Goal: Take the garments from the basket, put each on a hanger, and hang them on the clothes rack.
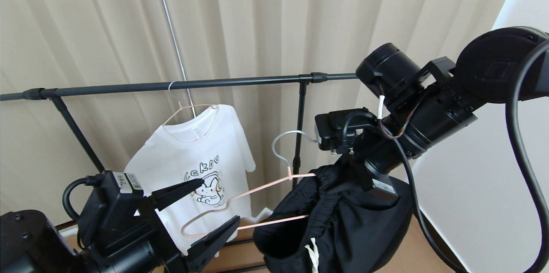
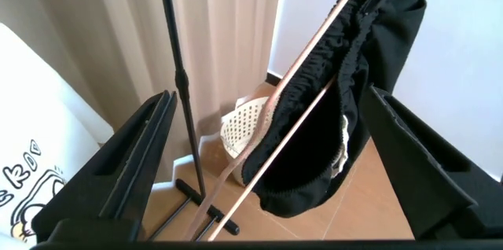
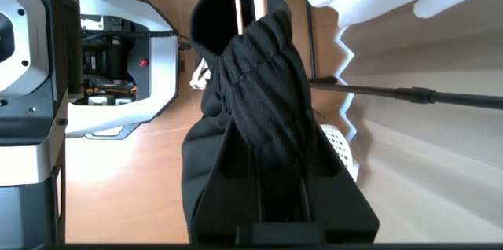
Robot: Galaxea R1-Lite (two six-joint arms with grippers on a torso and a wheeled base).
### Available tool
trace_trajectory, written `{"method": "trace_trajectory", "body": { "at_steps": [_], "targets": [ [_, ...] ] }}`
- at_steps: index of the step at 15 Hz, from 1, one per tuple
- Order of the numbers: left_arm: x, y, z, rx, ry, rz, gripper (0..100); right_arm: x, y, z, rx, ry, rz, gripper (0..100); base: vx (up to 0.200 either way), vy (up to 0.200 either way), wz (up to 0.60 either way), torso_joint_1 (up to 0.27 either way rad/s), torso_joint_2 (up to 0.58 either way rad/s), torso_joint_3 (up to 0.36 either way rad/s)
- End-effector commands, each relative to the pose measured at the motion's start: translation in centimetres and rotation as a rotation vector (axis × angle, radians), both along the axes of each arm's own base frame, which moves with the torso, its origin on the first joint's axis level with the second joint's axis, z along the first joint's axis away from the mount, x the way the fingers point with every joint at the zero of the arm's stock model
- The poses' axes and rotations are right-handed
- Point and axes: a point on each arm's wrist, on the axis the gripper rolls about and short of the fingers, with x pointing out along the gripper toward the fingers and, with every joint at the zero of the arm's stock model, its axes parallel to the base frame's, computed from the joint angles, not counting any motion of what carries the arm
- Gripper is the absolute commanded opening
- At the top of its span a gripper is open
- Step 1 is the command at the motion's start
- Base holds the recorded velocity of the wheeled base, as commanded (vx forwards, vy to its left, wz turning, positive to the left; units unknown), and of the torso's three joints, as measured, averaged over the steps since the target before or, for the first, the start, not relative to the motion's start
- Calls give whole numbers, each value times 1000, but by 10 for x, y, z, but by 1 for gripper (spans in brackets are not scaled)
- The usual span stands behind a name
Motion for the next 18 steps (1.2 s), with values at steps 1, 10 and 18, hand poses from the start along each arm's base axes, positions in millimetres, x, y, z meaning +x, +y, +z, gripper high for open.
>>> {"method": "trace_trajectory", "body": {
  "at_steps": [1,10,18],
  "targets": [
    [1,5,8,-46,-16,6,100,-1,-6,4,6,-9,-13,0,0,0,0,0,0,0],
    [30,40,46,-246,-98,174,100,-8,-59,-16,307,-61,-105,0,0,0,0,0,0,0],
    [18,43,86,-22,197,325,100,-20,-83,-22,598,-135,-299,0,0,0,0,0,0,0]
  ]
}}
